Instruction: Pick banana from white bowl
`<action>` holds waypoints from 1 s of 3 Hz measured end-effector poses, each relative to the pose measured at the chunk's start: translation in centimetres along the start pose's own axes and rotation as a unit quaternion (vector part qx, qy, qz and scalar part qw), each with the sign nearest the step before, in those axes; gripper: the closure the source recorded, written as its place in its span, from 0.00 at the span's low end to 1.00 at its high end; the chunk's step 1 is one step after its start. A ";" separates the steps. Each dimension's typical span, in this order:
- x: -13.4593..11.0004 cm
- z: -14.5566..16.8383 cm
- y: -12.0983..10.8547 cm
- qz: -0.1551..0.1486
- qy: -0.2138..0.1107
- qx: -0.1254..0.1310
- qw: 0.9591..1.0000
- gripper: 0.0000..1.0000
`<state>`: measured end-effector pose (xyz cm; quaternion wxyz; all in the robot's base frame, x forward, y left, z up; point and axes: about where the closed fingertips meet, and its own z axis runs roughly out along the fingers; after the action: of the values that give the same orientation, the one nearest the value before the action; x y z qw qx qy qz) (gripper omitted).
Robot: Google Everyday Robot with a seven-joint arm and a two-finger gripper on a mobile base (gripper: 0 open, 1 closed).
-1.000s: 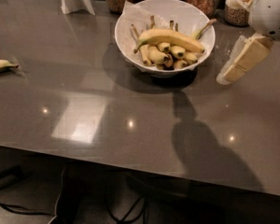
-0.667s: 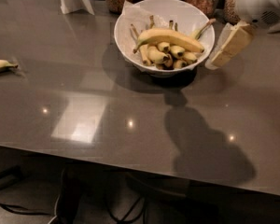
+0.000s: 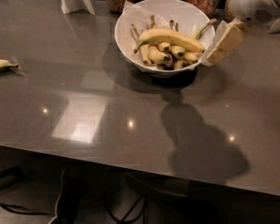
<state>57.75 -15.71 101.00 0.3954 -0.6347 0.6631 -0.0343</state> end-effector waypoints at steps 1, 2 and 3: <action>0.4 1.3 -1.7 -0.002 0.000 0.013 1.000 0.00; 1.3 4.6 -4.4 0.005 0.007 0.002 1.000 0.19; 2.2 7.6 -6.1 0.013 0.015 -0.017 1.000 0.43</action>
Offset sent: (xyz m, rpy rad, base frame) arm 0.1251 0.0101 -0.0195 -0.0059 0.0235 -0.0118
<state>67.32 -15.30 98.04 0.3747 -0.6318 0.6780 -0.0273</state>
